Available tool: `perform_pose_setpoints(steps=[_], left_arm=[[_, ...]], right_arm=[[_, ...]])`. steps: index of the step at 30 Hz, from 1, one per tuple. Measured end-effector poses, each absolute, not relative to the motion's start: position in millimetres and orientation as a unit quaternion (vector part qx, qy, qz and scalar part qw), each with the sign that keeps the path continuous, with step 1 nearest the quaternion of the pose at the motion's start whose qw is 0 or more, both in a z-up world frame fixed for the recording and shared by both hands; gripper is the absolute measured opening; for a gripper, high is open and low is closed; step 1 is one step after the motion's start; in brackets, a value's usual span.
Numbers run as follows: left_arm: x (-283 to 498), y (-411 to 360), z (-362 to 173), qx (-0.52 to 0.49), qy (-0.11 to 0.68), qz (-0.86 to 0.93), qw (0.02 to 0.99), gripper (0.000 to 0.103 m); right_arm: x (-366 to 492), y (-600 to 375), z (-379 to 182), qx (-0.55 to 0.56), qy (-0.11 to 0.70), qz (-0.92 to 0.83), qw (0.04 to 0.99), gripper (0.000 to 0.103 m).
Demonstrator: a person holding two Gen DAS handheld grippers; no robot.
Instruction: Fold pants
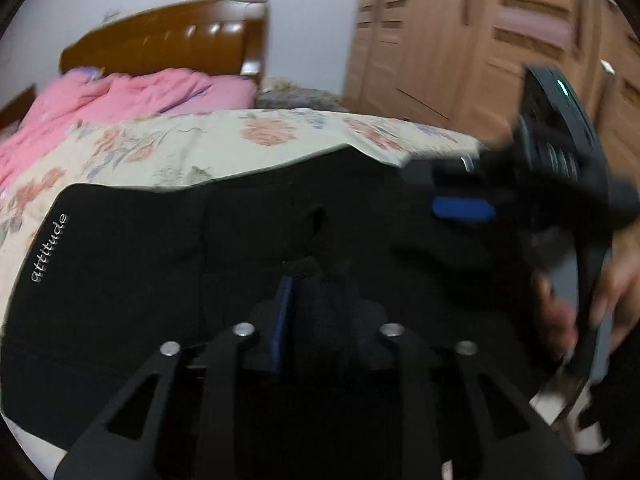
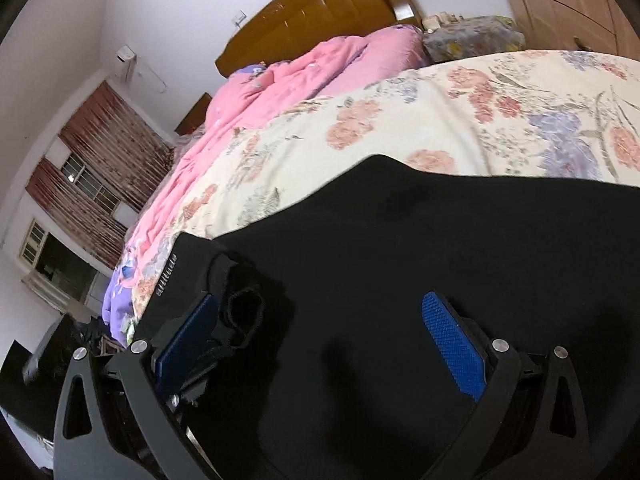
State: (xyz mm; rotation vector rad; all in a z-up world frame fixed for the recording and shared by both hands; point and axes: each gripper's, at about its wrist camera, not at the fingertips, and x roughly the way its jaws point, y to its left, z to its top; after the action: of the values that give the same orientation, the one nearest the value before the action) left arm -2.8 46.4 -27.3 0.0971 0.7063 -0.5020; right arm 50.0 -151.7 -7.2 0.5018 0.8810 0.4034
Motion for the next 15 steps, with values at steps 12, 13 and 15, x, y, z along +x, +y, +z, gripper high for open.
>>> perform_pose_setpoints(steps=[12,13,15], left_arm=[[-51.6,162.7,12.7,0.047,0.271,-0.119,0.954,0.1],[-49.4,177.8,13.4,0.038,0.271,-0.097,0.957,0.1],[-43.7,211.5,9.5,0.008,0.282,-0.045,0.958,0.1]], right_arm=[[23.8,-75.6,-17.6,0.168,0.478,0.288,0.813,0.098],[21.3,-68.4,-19.9,0.169,0.484,0.298,0.805,0.098],[19.4,-52.5,-23.5,0.171,0.493,0.312,0.794,0.098]])
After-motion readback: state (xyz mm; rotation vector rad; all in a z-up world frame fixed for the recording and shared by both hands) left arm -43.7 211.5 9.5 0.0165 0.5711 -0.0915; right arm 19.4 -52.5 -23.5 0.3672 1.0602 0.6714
